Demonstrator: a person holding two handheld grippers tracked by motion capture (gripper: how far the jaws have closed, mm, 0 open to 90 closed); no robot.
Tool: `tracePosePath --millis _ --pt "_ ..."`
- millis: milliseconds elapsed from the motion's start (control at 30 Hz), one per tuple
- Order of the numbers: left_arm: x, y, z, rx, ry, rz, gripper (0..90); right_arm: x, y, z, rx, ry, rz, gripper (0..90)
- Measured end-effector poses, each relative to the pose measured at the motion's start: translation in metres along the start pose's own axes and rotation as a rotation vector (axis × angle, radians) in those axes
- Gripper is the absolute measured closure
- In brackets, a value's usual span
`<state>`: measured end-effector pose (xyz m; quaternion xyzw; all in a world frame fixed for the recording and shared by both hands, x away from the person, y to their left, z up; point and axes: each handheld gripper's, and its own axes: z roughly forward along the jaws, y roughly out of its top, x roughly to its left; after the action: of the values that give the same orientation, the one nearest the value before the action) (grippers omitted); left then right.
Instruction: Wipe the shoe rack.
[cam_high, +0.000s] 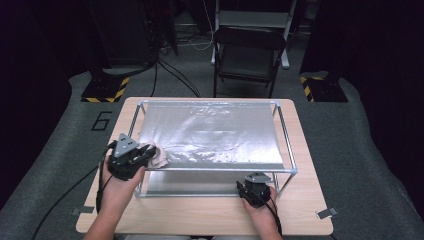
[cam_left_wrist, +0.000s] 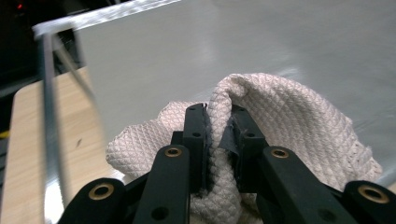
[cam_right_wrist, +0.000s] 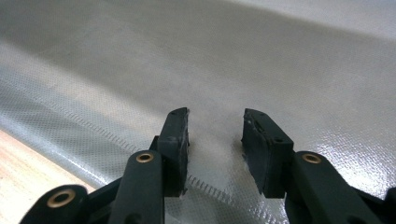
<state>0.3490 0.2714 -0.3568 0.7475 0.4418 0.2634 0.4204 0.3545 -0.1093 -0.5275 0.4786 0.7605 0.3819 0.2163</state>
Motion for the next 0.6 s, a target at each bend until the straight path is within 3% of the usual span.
tracePosePath --millis 67,167,200,233,267,300,333,367,400,500,567,600 --pt "-0.008 0.002 0.003 0.008 0.041 0.030 78.8 0.000 0.000 0.000 -0.002 -0.002 -0.006 60.5" --pt "-0.020 0.006 0.009 0.020 0.028 0.060 78.8 0.000 0.000 0.000 -0.002 -0.004 -0.004 60.4" --pt "-0.039 0.010 0.020 0.002 -0.021 0.064 78.8 0.007 -0.001 0.000 0.022 0.024 0.095 60.5" --pt "-0.039 0.010 0.020 0.002 -0.021 0.064 78.8 0.007 -0.001 0.000 0.022 0.024 0.095 60.5" --pt "-0.061 0.015 0.029 -0.011 -0.047 0.101 78.8 0.002 0.000 0.001 0.009 0.017 0.032 60.4" --pt "-0.061 0.015 0.029 -0.011 -0.047 0.101 78.8 0.002 0.000 0.001 0.009 0.017 0.032 60.4" --pt "-0.079 0.021 0.037 -0.007 -0.097 0.124 78.8 0.005 -0.001 0.000 0.013 0.022 0.078 60.5" --pt "-0.079 0.021 0.037 -0.007 -0.097 0.124 78.8 0.005 -0.001 0.000 0.013 0.022 0.078 60.5" --pt "-0.089 0.024 0.041 -0.005 -0.099 0.157 78.8 0.006 -0.001 -0.001 0.024 0.016 0.091 60.5" --pt "-0.090 0.024 0.042 -0.011 -0.095 0.171 78.8 0.005 -0.001 -0.001 0.022 0.015 0.081 60.5" --pt "-0.081 0.022 0.039 -0.013 -0.114 0.148 78.7 0.006 -0.001 -0.001 0.022 0.017 0.084 60.5" --pt "-0.069 0.019 0.033 0.000 -0.047 0.173 78.6 0.002 0.000 0.000 0.007 0.012 0.030 60.5"
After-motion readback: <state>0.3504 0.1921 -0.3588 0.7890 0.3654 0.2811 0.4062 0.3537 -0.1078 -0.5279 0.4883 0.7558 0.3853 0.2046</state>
